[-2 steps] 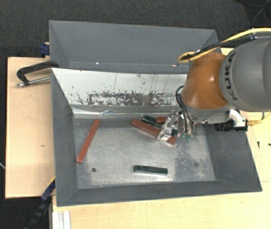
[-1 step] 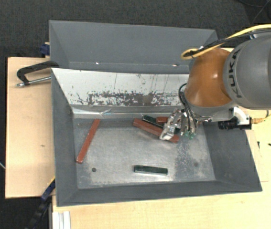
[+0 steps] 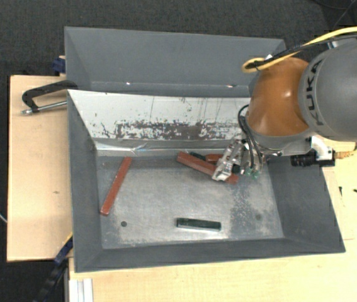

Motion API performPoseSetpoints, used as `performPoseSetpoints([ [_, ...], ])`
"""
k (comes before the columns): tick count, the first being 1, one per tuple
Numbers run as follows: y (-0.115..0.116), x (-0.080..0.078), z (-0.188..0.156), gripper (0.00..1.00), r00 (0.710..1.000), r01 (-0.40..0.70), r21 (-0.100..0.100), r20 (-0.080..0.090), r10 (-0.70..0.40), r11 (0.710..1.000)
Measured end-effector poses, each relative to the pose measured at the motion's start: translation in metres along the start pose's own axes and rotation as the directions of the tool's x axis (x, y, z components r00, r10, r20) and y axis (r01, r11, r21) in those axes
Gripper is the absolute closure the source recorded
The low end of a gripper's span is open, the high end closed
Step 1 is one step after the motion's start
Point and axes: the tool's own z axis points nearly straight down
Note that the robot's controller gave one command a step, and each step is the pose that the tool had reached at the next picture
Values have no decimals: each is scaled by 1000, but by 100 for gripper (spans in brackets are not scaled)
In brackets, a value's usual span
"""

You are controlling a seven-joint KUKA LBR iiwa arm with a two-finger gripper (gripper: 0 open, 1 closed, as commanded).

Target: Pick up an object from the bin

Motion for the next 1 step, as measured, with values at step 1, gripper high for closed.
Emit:
performPoseSetpoints([
  [1, 0, -1, -10, 100, 1000, 0, -1, 3, 0, 1000],
])
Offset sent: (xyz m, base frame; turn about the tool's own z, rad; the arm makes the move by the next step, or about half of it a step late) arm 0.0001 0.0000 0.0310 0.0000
